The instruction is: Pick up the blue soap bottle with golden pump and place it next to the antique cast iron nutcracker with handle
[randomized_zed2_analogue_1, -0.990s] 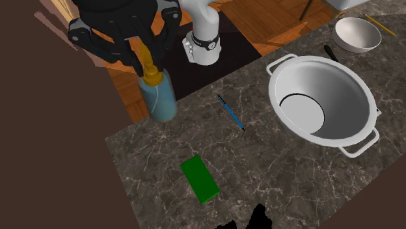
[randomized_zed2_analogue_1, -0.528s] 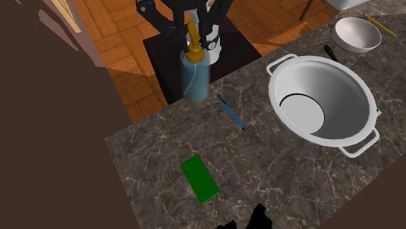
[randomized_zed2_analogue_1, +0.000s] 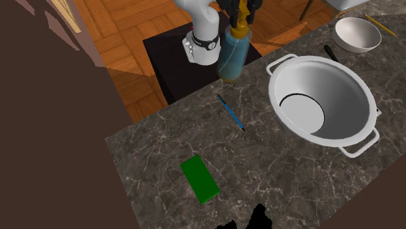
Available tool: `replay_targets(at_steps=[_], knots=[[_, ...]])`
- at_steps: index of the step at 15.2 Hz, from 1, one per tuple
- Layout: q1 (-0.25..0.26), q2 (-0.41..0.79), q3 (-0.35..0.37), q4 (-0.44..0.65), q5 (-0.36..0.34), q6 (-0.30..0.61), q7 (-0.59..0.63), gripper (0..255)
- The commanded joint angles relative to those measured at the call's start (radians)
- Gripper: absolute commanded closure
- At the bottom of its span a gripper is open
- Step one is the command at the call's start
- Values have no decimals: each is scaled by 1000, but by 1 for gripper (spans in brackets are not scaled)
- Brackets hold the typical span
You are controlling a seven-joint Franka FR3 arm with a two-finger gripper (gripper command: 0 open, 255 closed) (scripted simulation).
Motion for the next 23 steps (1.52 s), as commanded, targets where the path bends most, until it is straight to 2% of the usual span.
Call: replay_targets(at_steps=[1, 12, 23], knots=[[9, -29, 41, -23, 16, -7, 49, 255], [75, -111, 272, -92, 144, -13, 316, 255], [138, -57, 509, -32, 271, 12, 585, 255]])
